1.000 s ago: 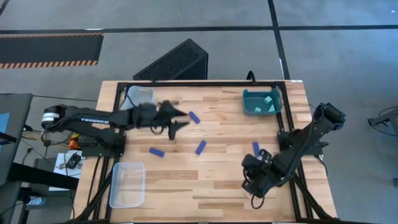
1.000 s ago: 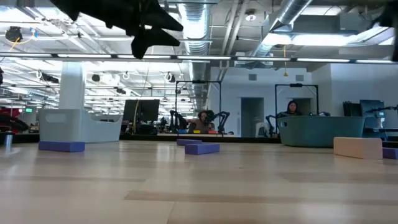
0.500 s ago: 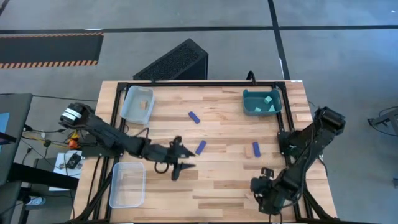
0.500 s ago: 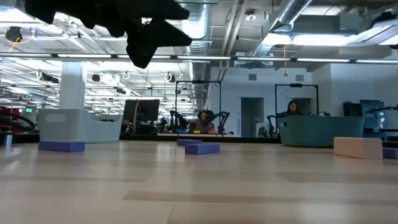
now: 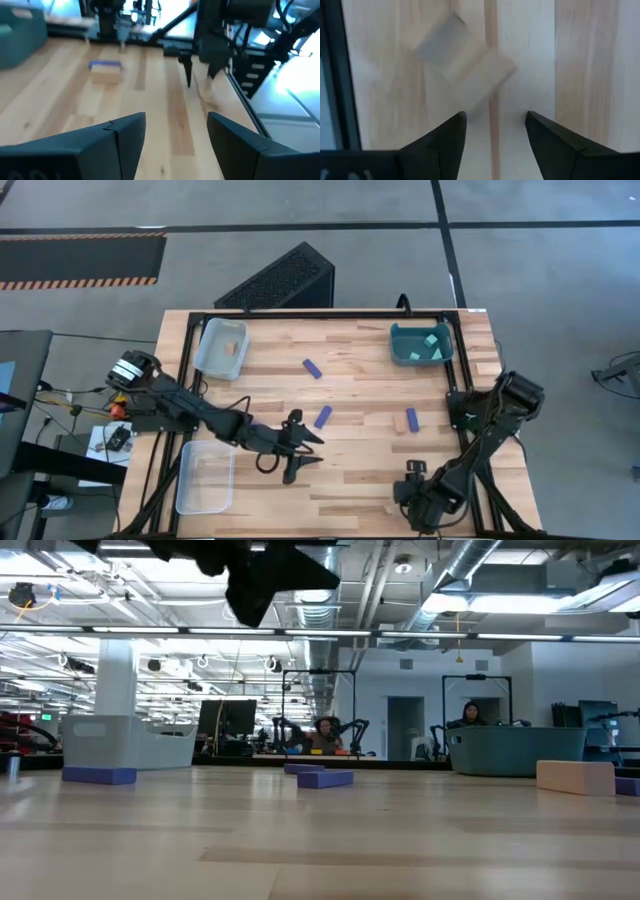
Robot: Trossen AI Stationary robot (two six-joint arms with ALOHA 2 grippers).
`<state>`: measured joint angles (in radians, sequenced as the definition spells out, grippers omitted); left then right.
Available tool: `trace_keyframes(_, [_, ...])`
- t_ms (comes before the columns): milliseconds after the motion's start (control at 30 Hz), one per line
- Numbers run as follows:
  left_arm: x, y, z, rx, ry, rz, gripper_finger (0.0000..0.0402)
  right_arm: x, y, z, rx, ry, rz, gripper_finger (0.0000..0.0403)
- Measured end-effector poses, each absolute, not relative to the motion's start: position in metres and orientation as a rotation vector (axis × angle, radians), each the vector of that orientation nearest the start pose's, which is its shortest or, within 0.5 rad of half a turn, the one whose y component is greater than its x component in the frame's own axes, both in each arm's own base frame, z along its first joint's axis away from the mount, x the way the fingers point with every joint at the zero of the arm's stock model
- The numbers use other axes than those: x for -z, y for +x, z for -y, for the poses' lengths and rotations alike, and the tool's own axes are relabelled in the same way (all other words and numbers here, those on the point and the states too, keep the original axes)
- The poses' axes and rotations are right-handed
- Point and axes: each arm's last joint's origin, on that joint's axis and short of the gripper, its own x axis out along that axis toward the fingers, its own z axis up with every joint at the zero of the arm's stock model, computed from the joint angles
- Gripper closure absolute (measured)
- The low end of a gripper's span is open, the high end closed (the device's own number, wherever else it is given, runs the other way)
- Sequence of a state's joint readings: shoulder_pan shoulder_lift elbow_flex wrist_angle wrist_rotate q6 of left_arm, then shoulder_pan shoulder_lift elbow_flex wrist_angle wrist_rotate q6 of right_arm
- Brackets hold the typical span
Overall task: Sort & place blocks by color
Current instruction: Put the light brown block into the white bin
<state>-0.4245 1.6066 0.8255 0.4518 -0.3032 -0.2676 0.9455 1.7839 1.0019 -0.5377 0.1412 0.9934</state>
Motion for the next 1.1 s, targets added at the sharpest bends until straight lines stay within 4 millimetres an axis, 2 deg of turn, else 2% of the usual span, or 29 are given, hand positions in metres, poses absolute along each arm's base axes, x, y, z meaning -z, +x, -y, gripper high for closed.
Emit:
trace_keyframes(267, [-0.208,0.317,0.113,0.026,-0.129,-0.32,0.0203,-0.139,0.195,-0.25,0.002,0.215,-1.292,0.0193])
trace_keyframes(400, [-0.208,0.321,0.101,-0.017,-0.174,-0.32,0.0203,-0.151,0.197,-0.251,-0.035,0.265,-1.245,0.0199])
trace_keyframes(567, [-0.207,0.324,0.089,-0.048,-0.198,-0.319,0.0203,-0.161,0.199,-0.25,-0.037,0.324,-1.217,0.0189])
trace_keyframes(733, [-0.207,0.325,0.086,-0.056,-0.196,-0.321,0.0203,-0.162,0.207,-0.246,-0.034,0.338,-1.19,0.0185])
trace_keyframes(1100, [-0.202,0.323,0.087,-0.009,-0.165,-0.384,0.0203,-0.164,0.231,-0.229,-0.063,0.318,-1.149,0.0204])
